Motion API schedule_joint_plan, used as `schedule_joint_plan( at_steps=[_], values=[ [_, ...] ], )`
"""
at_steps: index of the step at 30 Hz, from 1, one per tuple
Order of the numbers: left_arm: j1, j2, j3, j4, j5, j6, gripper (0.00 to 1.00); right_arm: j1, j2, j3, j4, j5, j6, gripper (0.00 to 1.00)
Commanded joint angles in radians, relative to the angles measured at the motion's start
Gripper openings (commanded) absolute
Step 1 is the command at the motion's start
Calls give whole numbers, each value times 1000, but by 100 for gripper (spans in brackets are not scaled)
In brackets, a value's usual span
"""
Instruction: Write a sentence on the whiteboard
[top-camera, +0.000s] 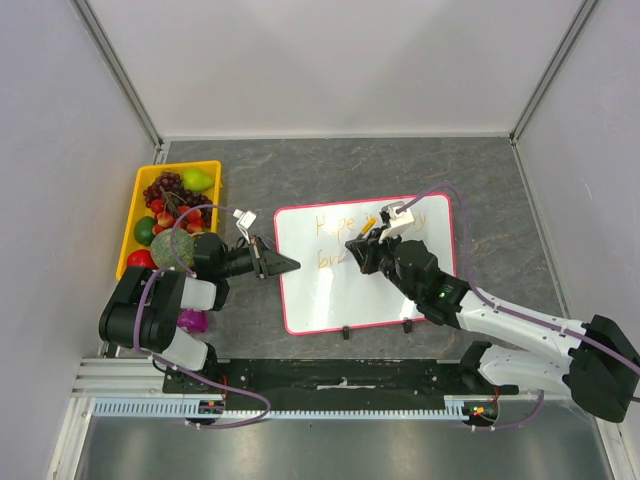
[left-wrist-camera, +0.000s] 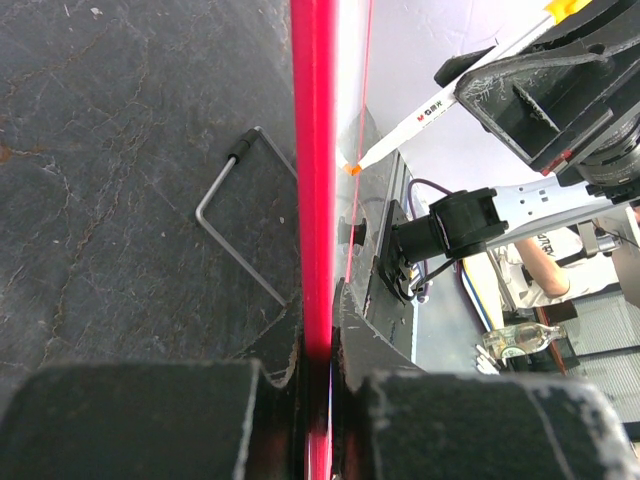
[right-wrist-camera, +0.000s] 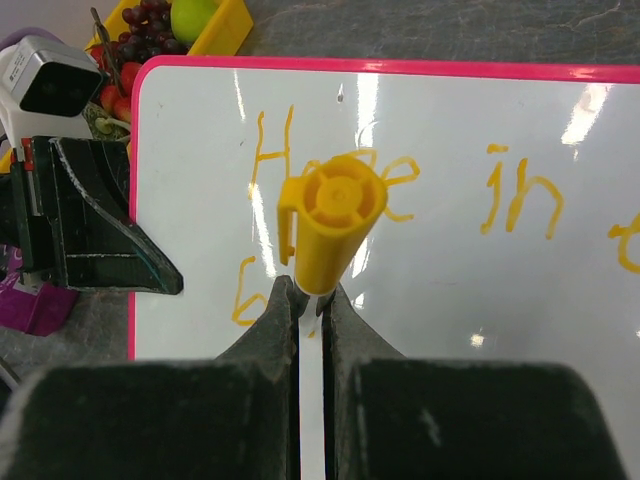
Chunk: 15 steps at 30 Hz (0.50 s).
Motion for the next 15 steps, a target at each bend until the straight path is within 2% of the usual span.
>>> schedule_joint_plan(
  at_steps=[1, 15],
  values=[
    [-5, 17, 0, -40, -76, 156, 2, -4, -6, -18, -7, 44, -10, 0],
    [-3, 17, 0, -40, -78, 156, 2, -5, -58, -15, -76, 133, -48, 0]
  ],
)
